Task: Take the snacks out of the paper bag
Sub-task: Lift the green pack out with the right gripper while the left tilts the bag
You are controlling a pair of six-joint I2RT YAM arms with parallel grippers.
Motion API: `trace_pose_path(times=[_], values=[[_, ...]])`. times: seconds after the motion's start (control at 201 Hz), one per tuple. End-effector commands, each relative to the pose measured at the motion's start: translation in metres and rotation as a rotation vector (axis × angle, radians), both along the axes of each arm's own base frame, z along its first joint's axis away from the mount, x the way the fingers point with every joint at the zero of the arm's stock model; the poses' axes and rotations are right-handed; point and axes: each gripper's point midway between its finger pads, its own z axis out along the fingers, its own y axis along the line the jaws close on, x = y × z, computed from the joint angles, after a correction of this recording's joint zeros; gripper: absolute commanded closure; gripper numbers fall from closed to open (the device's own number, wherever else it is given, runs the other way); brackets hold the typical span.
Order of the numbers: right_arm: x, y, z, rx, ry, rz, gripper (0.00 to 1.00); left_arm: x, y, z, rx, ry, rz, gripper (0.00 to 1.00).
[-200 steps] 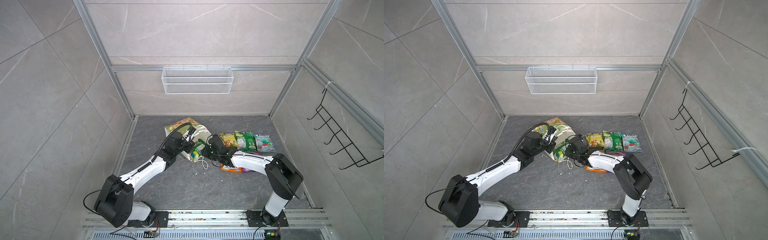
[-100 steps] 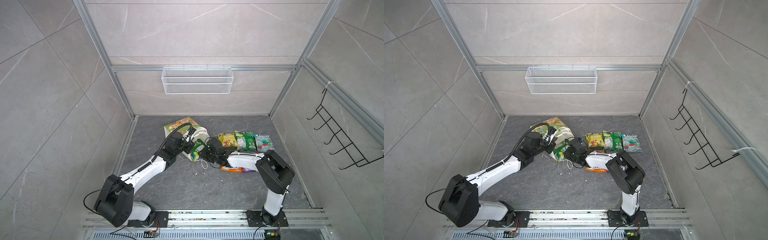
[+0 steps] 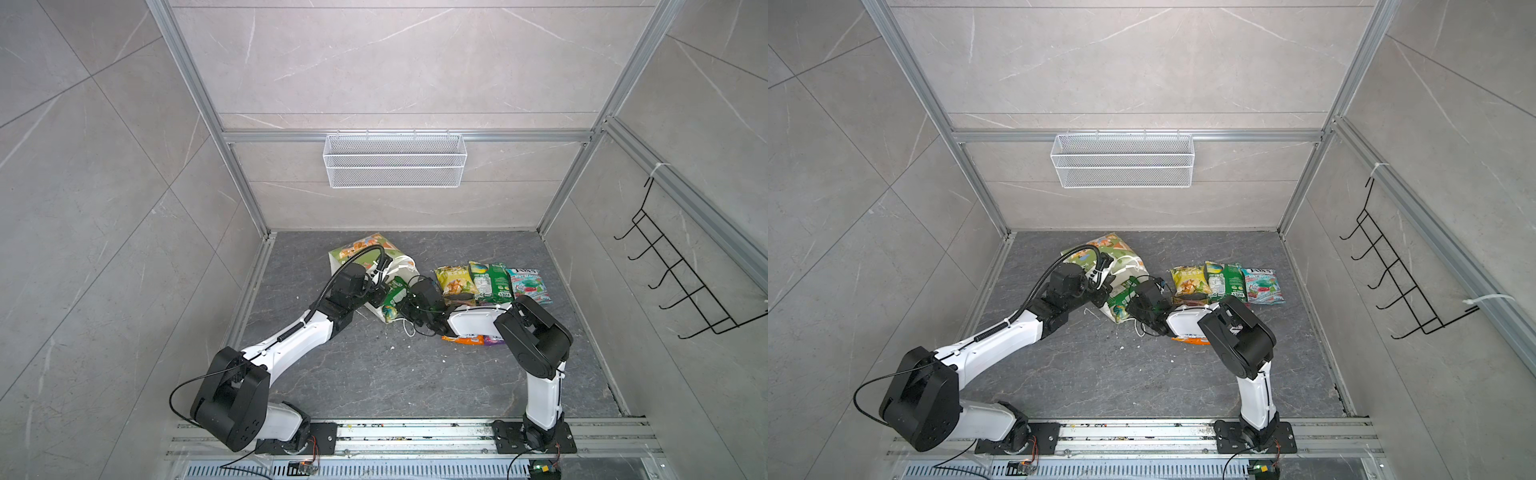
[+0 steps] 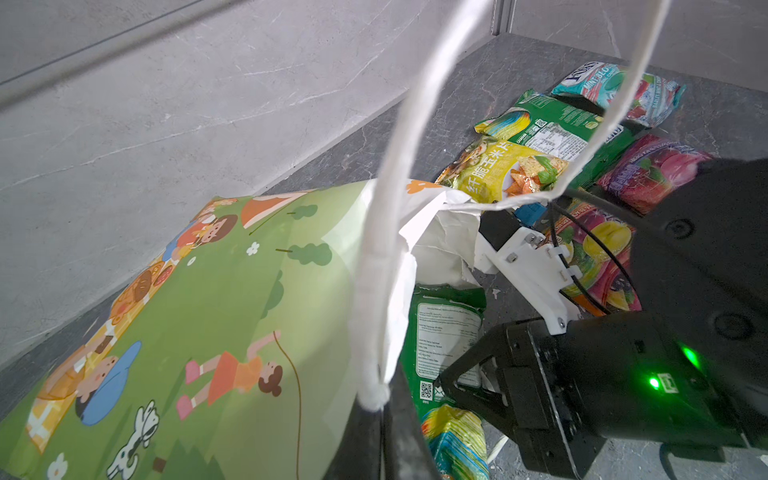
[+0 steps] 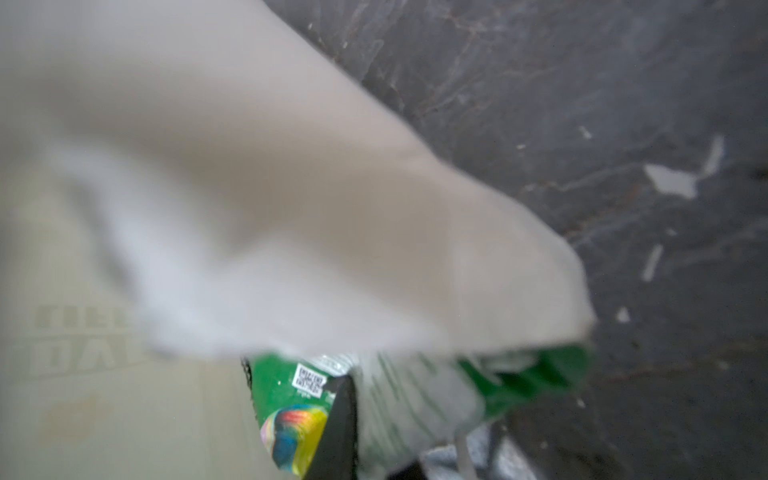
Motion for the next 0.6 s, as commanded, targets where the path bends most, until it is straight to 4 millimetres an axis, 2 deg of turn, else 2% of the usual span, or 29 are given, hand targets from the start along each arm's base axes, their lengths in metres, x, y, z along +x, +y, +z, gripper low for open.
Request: trace_pose_path(times=[0.0, 0.134, 0.269, 0.368, 0.508, 0.597], values=[[0.011, -0.003, 0.015, -0.018, -0.055, -0.027, 1.00, 0.004, -0.005, 0.043, -0.079, -0.089, -0.008, 1.00], [0.012, -0.005, 0.045, -0.048, -0.141, 0.013, 1.00, 0.007, -0.001, 0.043, -0.074, -0.096, 0.018, 1.00], [0.009, -0.001, 0.091, -0.102, -0.245, 0.132, 1.00, 0.013, 0.003, 0.047, -0.067, -0.094, 0.057, 1.00], [0.003, -0.002, 0.121, -0.117, -0.305, 0.224, 1.00, 0.024, 0.013, 0.050, -0.058, -0.084, 0.145, 1.00], [0.000, -0.011, 0.152, -0.085, -0.370, 0.341, 1.00, 0.037, 0.024, 0.048, -0.036, -0.056, 0.237, 1.00], [-0.009, -0.023, 0.169, -0.137, -0.398, 0.378, 1.00, 0.043, 0.029, 0.048, -0.022, -0.026, 0.283, 1.00]])
